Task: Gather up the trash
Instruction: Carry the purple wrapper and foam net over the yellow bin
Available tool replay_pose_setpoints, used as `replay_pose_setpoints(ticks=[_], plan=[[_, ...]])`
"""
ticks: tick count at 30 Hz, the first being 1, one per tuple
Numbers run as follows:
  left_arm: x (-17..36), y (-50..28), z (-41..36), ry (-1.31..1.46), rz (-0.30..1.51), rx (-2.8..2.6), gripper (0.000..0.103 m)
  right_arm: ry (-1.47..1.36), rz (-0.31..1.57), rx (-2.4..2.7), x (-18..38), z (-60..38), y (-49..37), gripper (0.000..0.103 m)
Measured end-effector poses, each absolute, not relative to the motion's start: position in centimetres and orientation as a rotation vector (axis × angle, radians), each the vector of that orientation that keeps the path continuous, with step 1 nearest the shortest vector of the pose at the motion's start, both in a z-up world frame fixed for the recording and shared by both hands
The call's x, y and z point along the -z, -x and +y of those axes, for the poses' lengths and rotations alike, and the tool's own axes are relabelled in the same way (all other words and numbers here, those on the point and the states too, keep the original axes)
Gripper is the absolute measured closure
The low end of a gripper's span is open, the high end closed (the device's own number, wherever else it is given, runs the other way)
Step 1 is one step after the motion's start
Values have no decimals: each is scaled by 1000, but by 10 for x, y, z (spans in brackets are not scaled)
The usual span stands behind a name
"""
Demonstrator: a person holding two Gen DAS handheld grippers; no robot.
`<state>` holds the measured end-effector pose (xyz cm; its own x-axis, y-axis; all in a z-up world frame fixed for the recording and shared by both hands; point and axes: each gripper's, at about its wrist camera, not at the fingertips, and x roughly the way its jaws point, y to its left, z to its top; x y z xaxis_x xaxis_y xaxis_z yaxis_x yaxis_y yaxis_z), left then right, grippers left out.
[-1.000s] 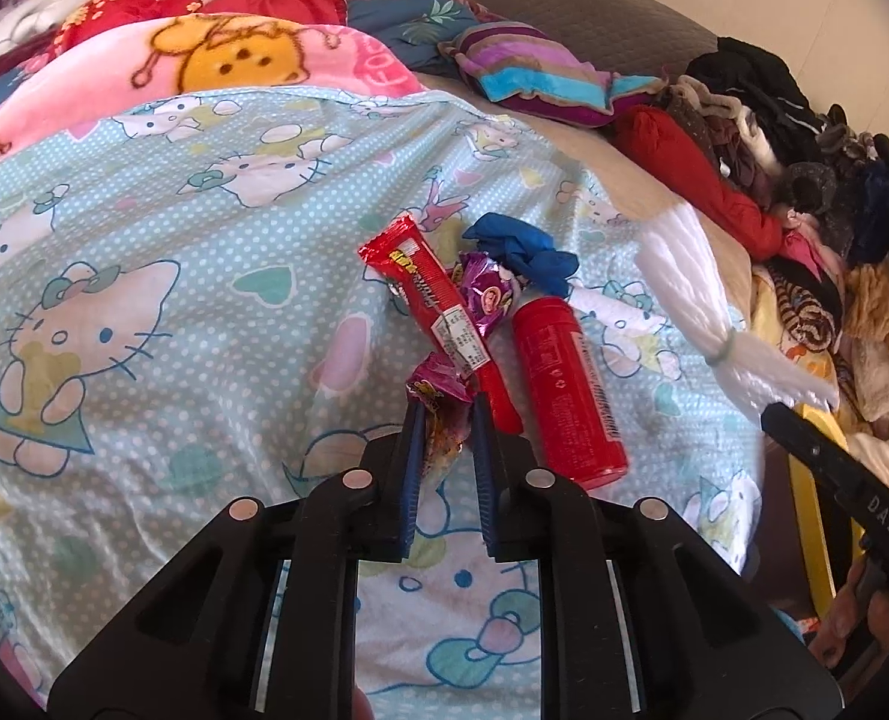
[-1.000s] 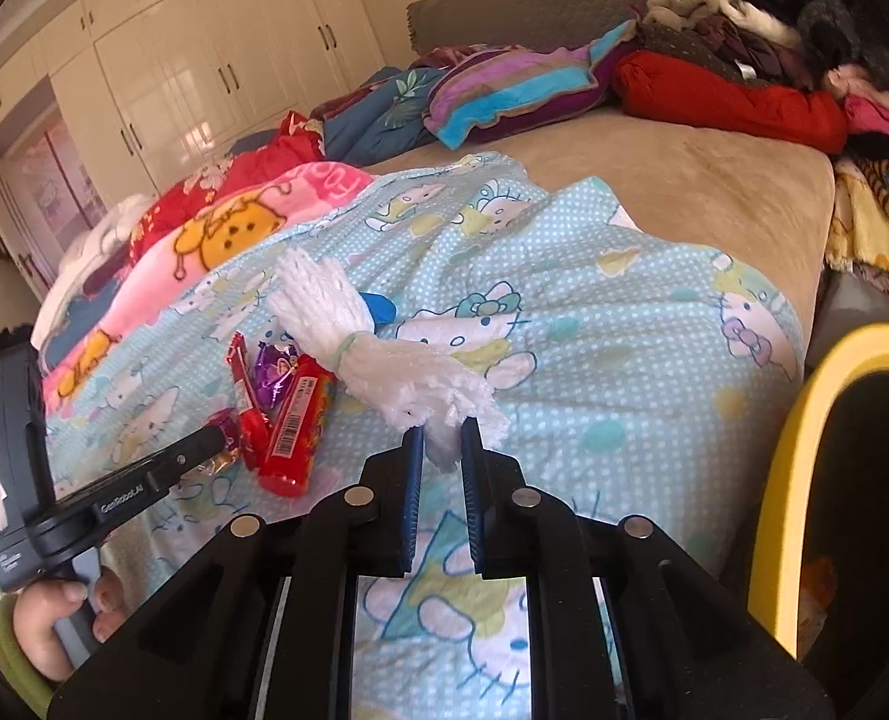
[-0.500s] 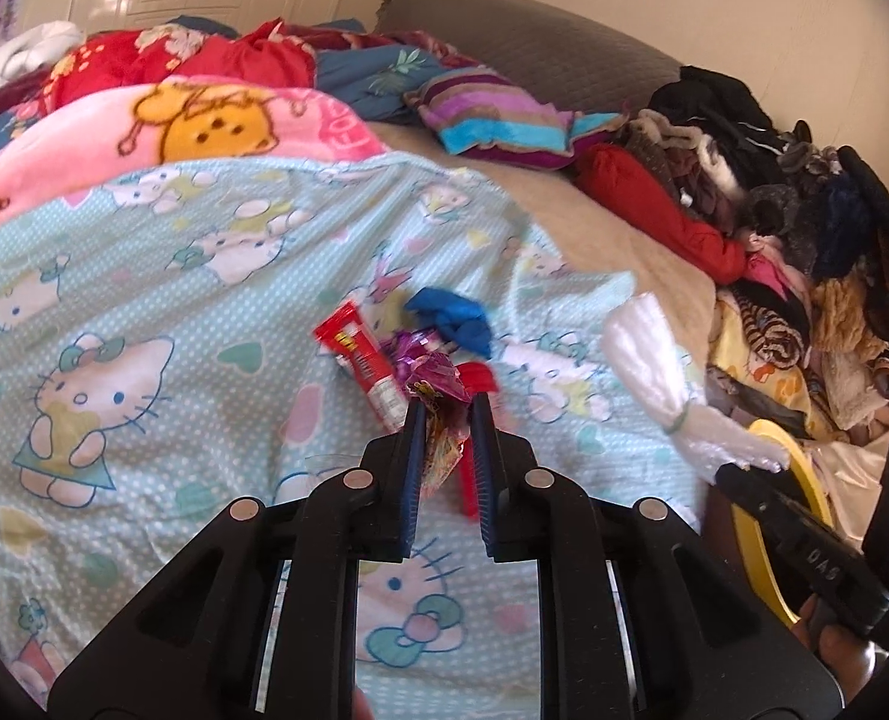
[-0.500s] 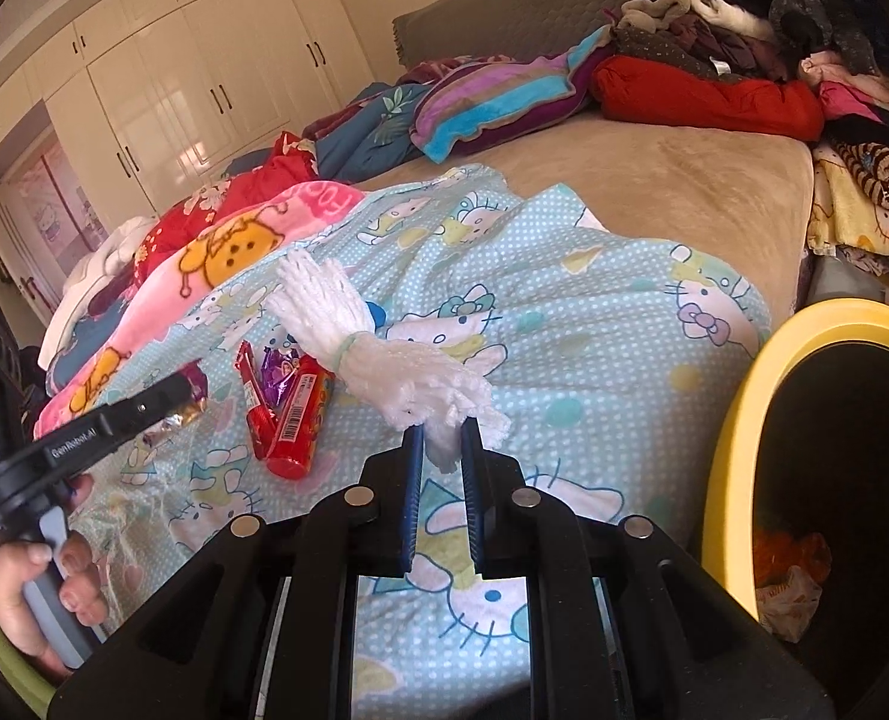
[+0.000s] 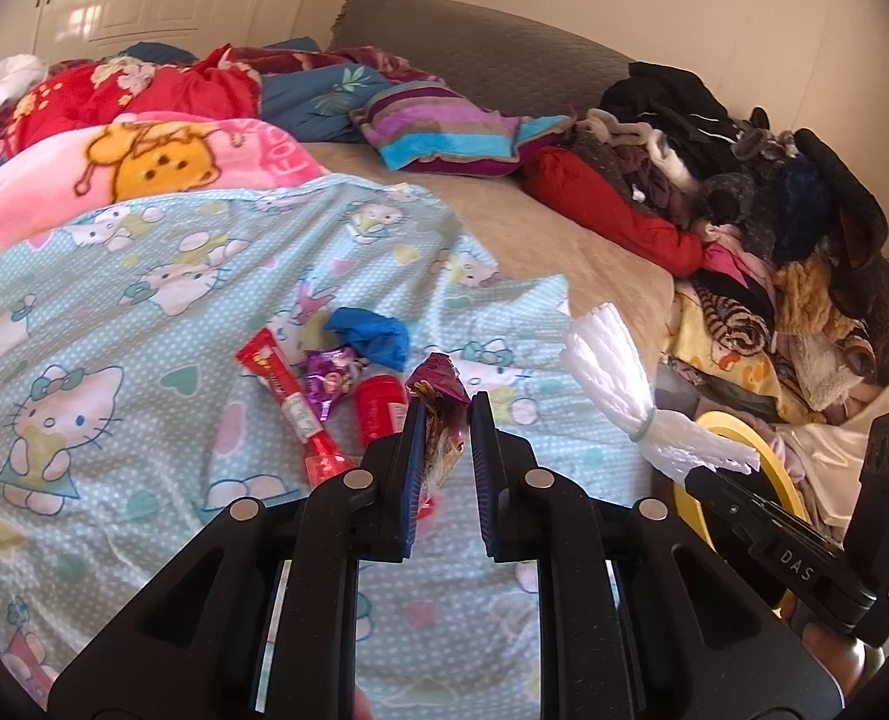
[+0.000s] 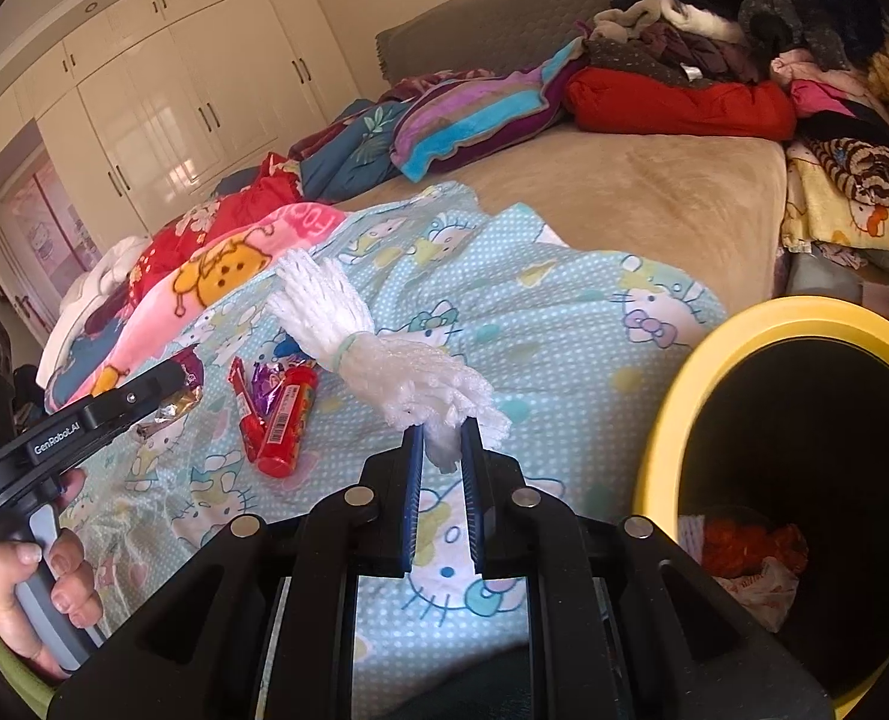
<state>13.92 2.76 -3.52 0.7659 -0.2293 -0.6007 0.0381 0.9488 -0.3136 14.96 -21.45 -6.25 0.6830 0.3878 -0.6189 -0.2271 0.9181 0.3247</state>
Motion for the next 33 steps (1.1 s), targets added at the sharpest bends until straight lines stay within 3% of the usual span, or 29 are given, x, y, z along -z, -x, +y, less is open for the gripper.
replay_pose_setpoints(ticks=[33], plan=[[16,-119,-99,129,665,388,93,-438,669,-115,49,-341,-125,90]])
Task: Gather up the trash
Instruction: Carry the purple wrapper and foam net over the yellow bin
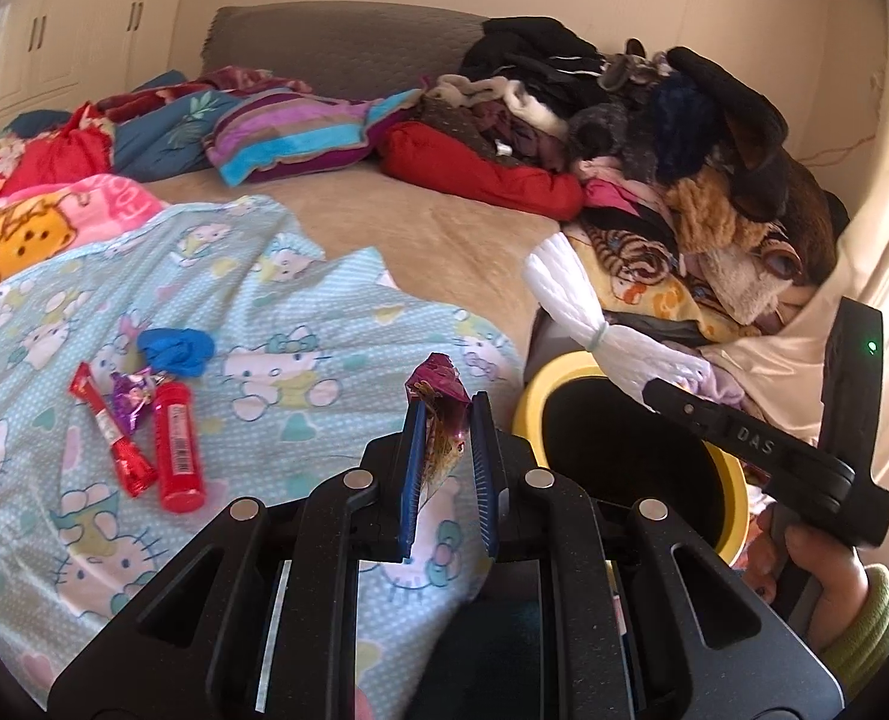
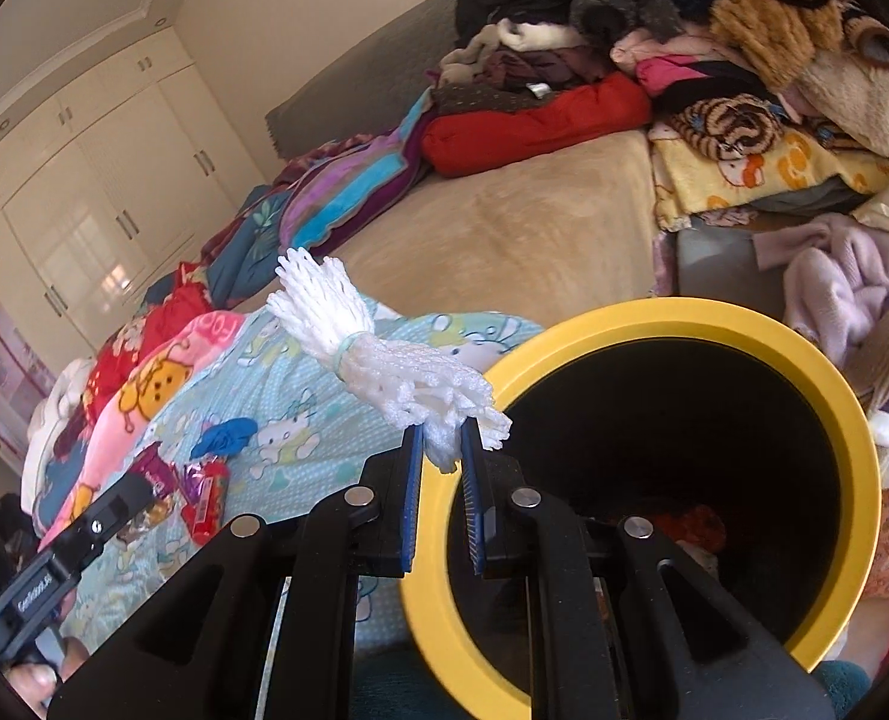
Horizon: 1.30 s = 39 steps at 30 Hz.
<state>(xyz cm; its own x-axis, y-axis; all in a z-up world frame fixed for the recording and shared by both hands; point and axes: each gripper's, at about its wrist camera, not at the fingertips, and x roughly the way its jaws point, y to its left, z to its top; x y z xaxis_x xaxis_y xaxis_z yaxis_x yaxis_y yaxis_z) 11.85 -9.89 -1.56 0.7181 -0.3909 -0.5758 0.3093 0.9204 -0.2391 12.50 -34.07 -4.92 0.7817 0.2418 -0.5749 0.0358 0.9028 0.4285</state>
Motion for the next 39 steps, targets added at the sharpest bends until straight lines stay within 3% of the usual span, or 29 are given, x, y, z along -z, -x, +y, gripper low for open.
replay_pose_setpoints(ticks=[39], plan=[[33,-133,-226,14,689,613,93,-593,775,169,99,-448,-113,90]])
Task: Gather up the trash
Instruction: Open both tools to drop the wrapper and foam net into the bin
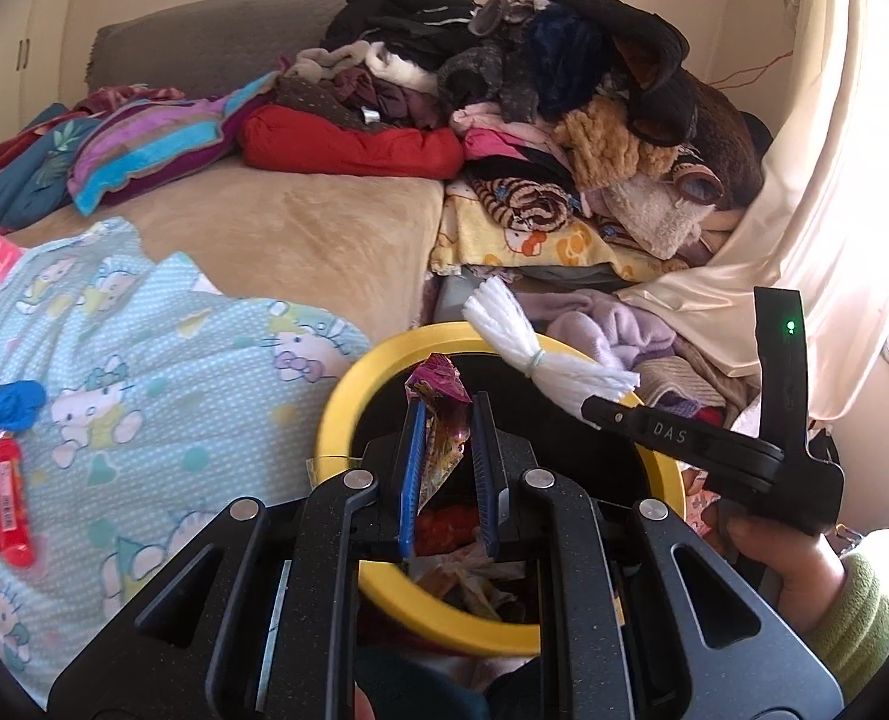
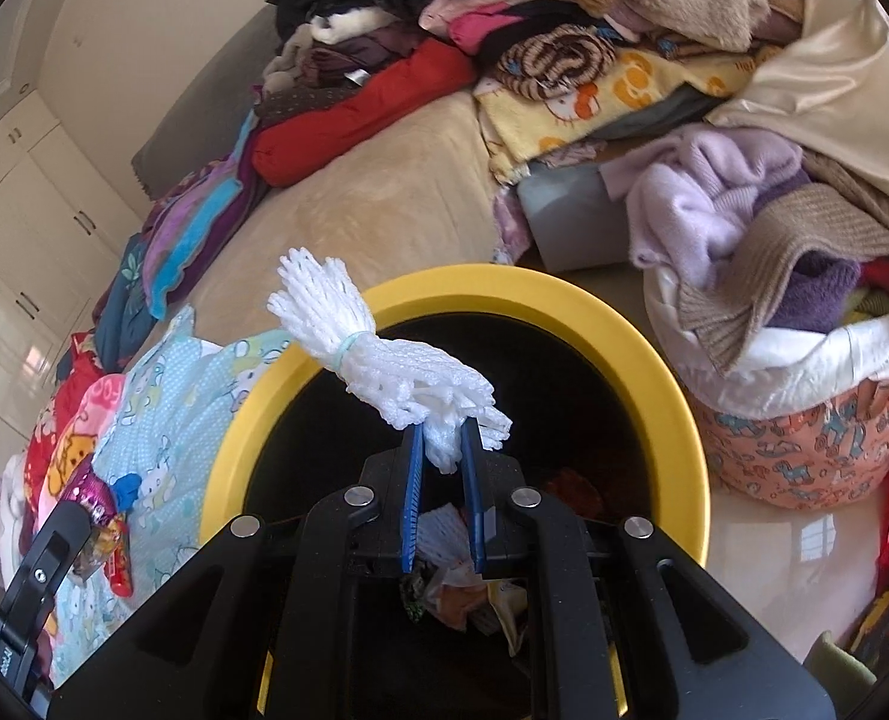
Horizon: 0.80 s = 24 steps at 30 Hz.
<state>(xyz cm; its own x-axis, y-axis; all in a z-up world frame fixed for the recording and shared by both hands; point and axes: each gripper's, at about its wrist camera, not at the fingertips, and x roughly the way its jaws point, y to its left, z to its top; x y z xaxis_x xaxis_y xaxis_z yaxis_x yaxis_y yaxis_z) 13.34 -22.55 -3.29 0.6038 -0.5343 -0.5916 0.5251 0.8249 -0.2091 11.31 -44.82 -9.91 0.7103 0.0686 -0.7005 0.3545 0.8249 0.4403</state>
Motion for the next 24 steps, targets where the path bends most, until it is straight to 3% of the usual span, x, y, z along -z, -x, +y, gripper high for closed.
replay_pose_setpoints(ticks=[9,11,16,19,21,24], plan=[[51,-157,-246,62,758,647,92,-637,800,157,105,-456,-113,87],[53,-162,-245,85,769,649,92,-643,800,155,105,-456,-113,82],[56,-168,-237,127,781,623,55,-665,785,150,102,-458,-112,63],[56,-169,-229,156,784,609,35,-667,777,152,100,-459,-112,57],[56,-167,-223,172,782,598,24,-667,774,154,99,-459,-112,55],[55,-165,-219,176,784,587,16,-657,774,158,98,-458,-112,51]])
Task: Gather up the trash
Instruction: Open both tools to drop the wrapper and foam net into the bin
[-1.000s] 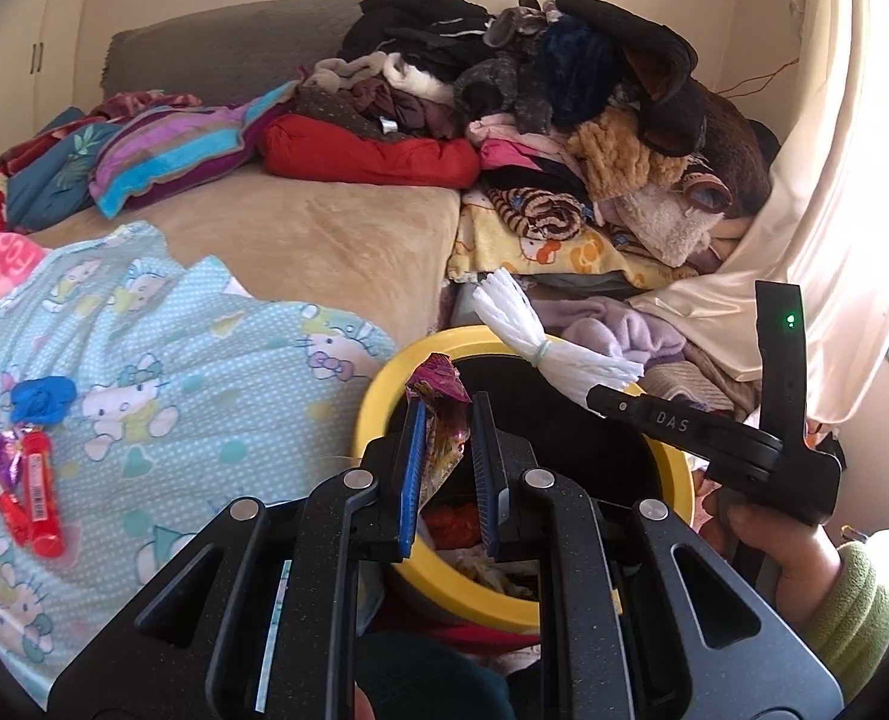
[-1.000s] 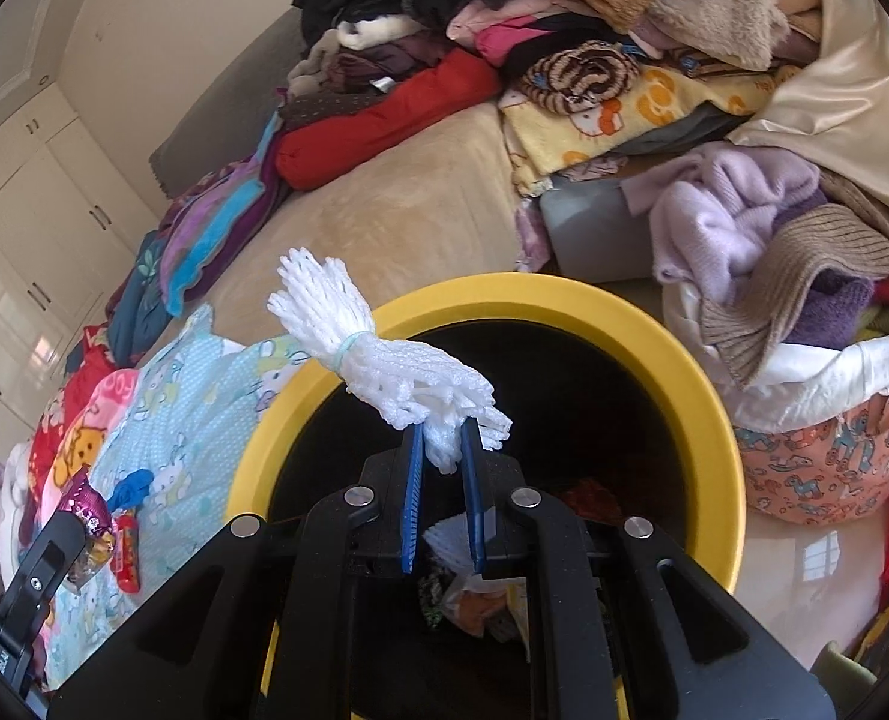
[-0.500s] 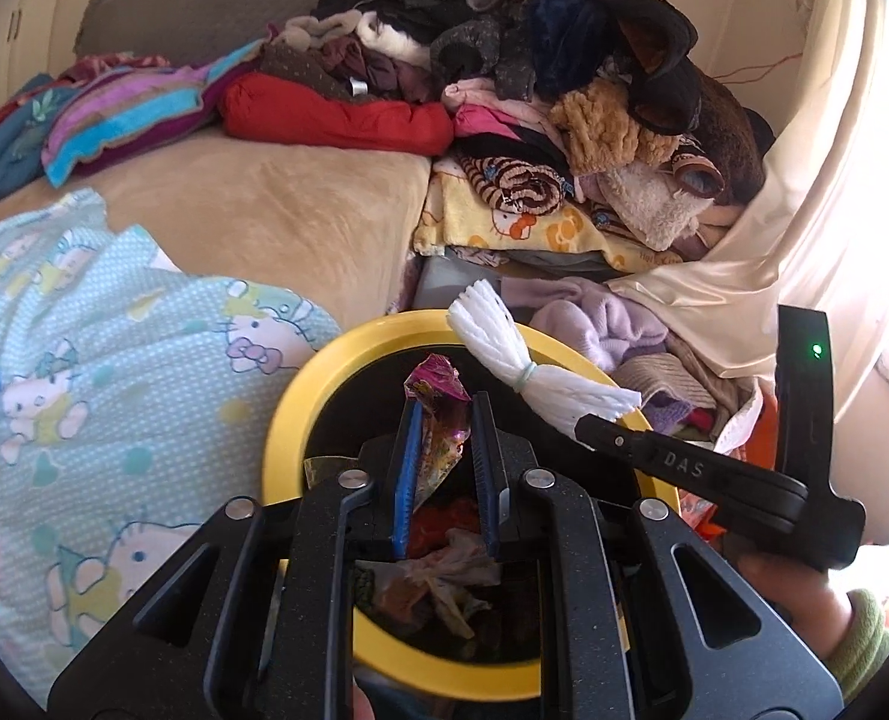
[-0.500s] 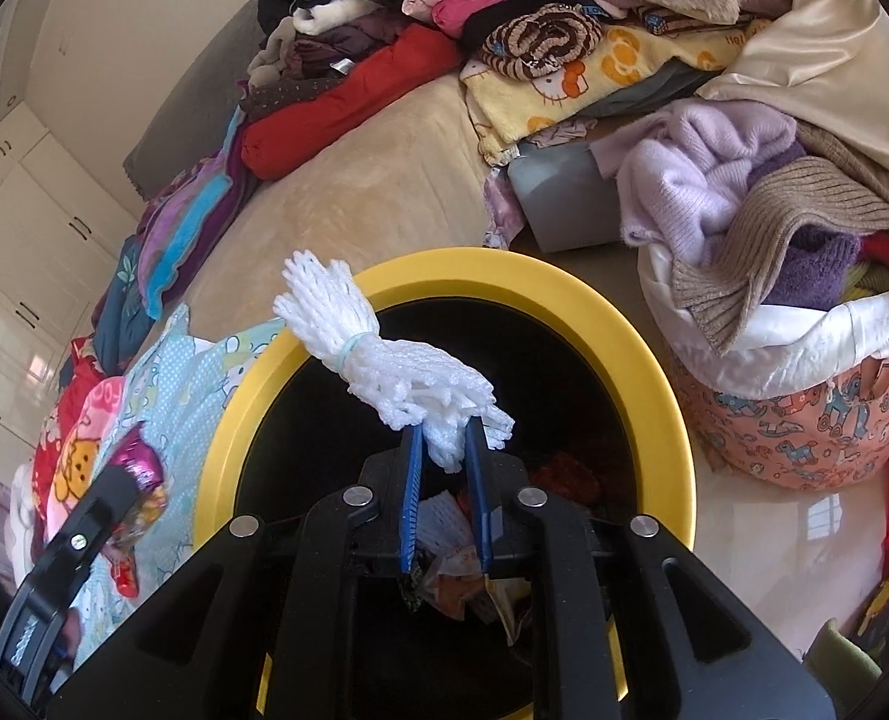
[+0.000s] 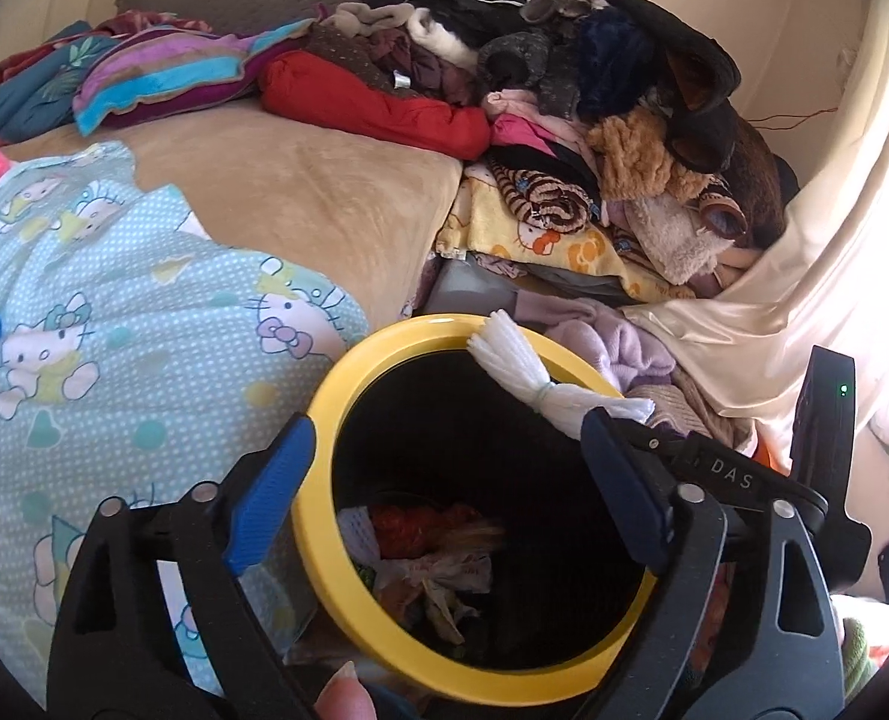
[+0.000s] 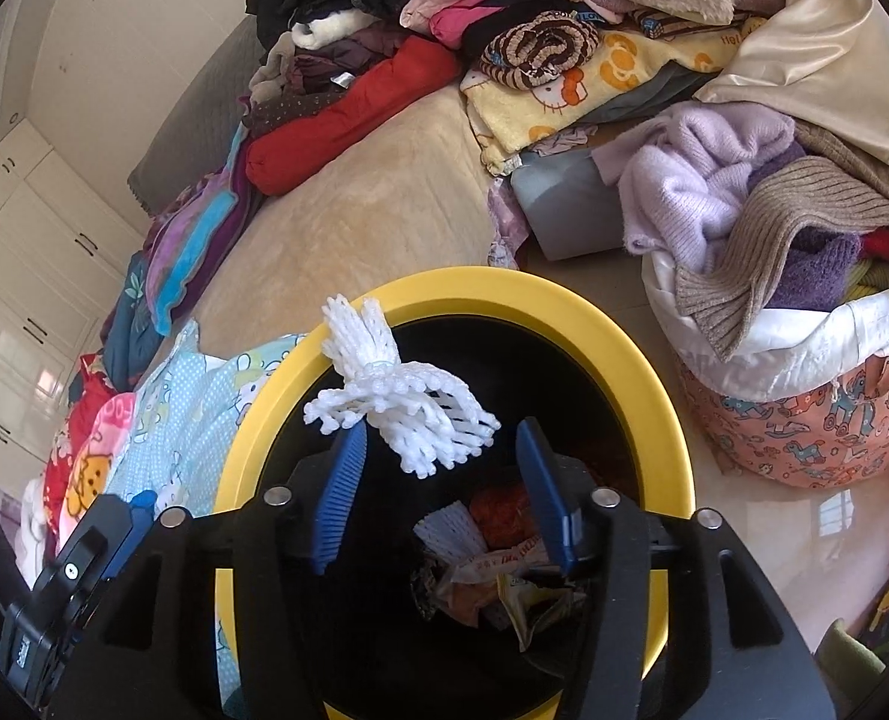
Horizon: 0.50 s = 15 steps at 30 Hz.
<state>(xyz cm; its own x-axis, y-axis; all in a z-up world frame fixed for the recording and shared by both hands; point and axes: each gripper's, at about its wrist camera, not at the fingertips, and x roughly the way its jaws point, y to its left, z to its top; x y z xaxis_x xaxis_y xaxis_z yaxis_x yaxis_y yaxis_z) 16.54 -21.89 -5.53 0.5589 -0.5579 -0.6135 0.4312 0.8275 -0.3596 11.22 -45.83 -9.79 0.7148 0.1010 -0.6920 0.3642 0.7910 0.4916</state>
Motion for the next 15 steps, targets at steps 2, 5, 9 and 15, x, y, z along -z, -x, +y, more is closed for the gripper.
replay_pose_setpoints(ticks=[2,5,9,15], plan=[[54,-164,-215,182,781,580,11,-647,777,161,97,-457,-113,50],[52,-163,-210,189,779,574,11,-631,775,173,95,-456,-112,45],[48,-161,-204,193,767,567,11,-603,776,187,91,-453,-111,40],[40,-157,-194,195,738,557,11,-581,781,181,87,-446,-111,36]])
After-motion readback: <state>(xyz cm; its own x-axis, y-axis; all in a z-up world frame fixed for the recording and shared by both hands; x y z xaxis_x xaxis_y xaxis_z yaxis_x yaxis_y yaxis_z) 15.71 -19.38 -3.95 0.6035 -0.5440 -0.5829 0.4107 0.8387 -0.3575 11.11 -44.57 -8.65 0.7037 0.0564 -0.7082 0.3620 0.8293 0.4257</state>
